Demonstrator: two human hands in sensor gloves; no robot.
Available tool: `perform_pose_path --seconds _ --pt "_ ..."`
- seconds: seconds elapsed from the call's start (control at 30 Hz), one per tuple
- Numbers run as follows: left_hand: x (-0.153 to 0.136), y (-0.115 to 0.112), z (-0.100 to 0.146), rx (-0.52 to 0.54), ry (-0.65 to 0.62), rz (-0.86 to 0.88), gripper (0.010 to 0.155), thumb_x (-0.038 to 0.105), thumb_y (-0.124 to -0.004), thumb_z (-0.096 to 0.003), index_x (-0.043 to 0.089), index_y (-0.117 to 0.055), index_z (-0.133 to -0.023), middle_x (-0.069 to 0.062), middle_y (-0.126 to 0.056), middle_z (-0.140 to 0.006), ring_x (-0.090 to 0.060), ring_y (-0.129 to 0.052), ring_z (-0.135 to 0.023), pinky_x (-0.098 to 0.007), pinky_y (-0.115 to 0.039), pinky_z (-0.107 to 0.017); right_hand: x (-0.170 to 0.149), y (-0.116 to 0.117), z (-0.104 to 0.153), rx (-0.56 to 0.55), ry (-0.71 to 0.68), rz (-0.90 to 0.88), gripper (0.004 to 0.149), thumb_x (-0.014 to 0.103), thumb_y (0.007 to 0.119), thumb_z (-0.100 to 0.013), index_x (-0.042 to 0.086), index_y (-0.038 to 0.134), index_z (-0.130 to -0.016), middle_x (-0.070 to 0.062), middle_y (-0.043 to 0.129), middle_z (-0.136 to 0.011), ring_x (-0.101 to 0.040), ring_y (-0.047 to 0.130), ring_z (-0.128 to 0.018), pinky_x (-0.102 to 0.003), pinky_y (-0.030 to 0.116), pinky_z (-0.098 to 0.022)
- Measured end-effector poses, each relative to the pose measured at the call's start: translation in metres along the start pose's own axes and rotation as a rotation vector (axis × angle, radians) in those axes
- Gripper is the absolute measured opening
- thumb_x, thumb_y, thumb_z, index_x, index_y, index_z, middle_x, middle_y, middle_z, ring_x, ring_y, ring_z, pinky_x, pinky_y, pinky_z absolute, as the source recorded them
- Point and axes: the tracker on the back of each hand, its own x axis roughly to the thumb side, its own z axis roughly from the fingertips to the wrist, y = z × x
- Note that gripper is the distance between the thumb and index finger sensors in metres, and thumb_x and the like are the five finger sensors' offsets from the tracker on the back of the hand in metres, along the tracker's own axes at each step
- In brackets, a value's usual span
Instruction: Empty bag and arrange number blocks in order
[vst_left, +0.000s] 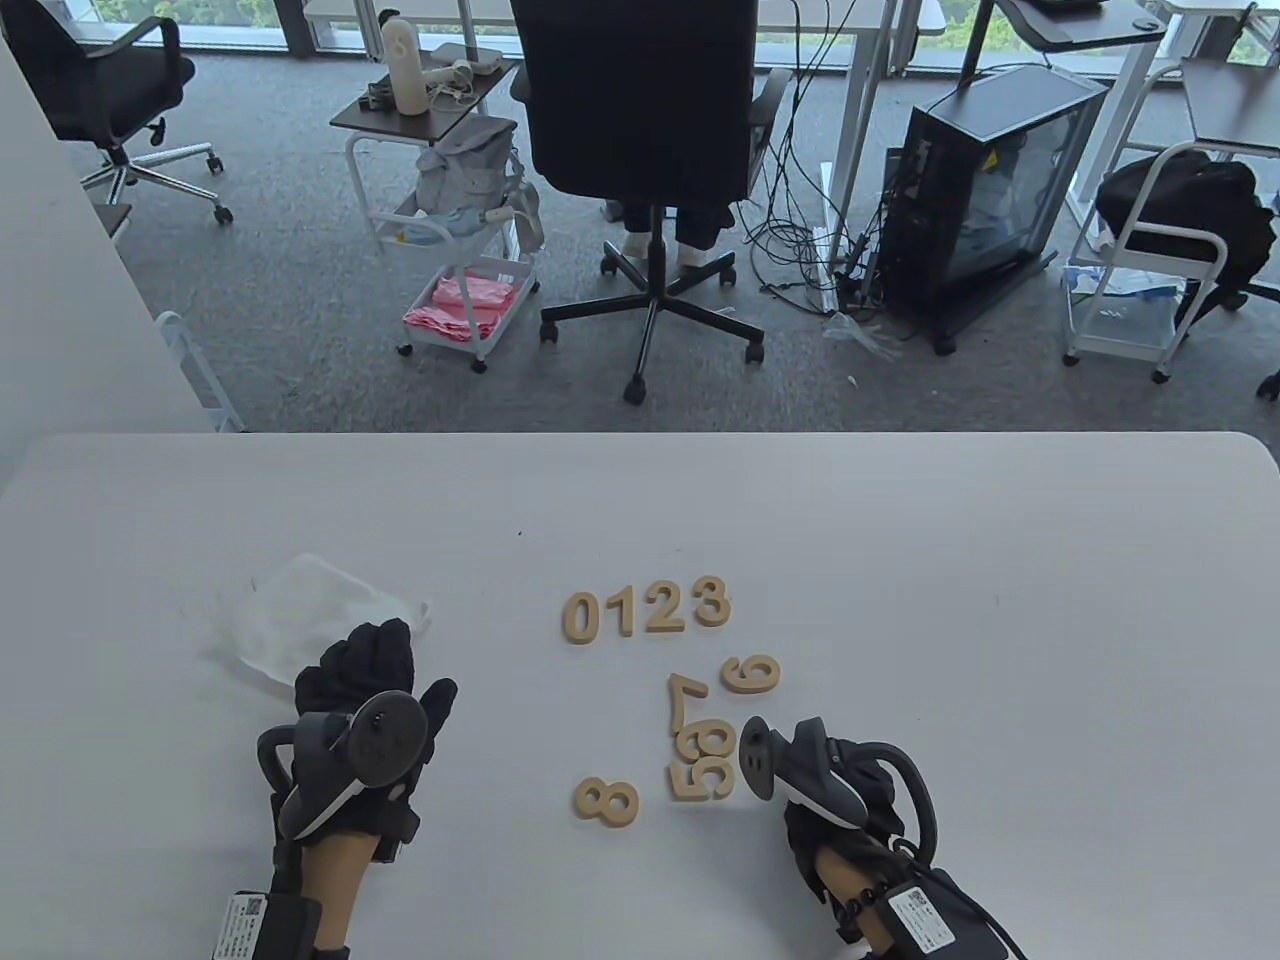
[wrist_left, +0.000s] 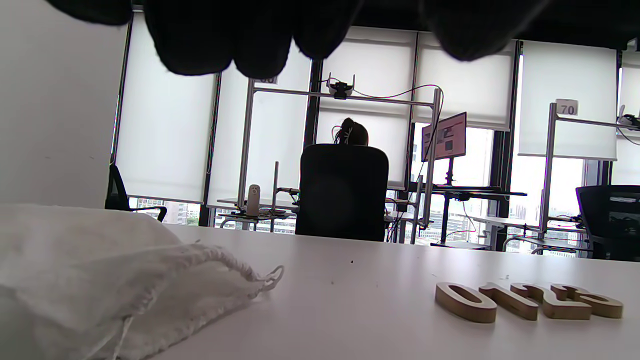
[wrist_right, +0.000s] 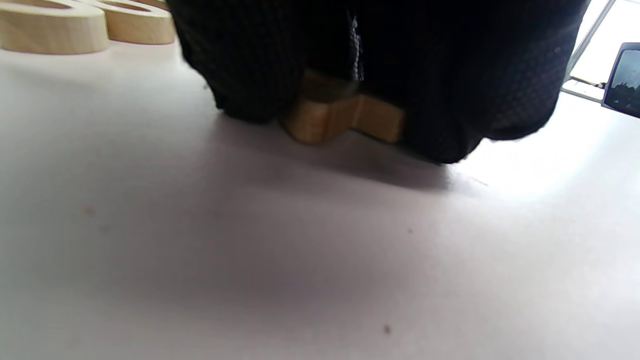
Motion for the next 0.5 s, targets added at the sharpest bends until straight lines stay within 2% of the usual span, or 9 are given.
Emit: perform_pose_path --seconds 0.13,0.23,0.4,0.5 --pt "-0.001 0.000 0.000 0.002 0.002 0.002 0.078 0.053 -0.066 -0.0538 0.001 -0.052 -0.110 -0.034 -0.057 -0.108 -0.062 -0.068 -0.095 -0.080 -0.052 -0.064 -0.004 0.002 -0.001 0.013 -0.014 -0.023 0.061 0.028 0.082 -0.051 0.002 0.067 -0.104 -0.036 0.077 -0.092 -0.051 0.093 -0.067 -0.058 0.084 -0.051" --pt "-0.001 0.000 0.000 0.002 0.005 0.005 0.078 0.053 -0.066 -0.0538 0.001 -0.052 -0.110 -0.034 -0.057 -0.108 -0.062 -0.068 -0.095 -0.080 -0.052 -0.064 -0.012 0.003 -0.003 0.042 -0.010 -0.106 0.064 0.030 0.081 -0.051 0.001 0.062 -0.106 -0.037 0.072 -0.093 -0.051 0.088 -0.068 -0.059 0.080 -0.052" --pt "-0.002 0.001 0.000 0.008 0.008 0.007 0.078 0.053 -0.066 -0.0537 0.001 -0.052 -0.110 -0.034 -0.057 -0.108 -0.062 -0.069 -0.095 -0.080 -0.052 -0.064 -0.025 -0.002 -0.004 0.015 -0.008 -0.225 0.060 0.032 0.080 -0.051 0.001 0.070 -0.102 -0.037 0.070 -0.092 -0.050 0.088 -0.067 -0.057 0.081 -0.051" --pt "-0.003 0.001 0.000 0.009 0.009 0.008 0.078 0.053 -0.066 -0.0537 0.001 -0.052 -0.110 -0.034 -0.057 -0.108 -0.062 -0.069 -0.095 -0.080 -0.052 -0.064 -0.034 -0.009 -0.002 -0.054 -0.008 -0.288 0.057 0.032 0.081 -0.050 0.002 0.075 -0.098 -0.036 0.071 -0.094 -0.050 0.089 -0.066 -0.056 0.083 -0.049"
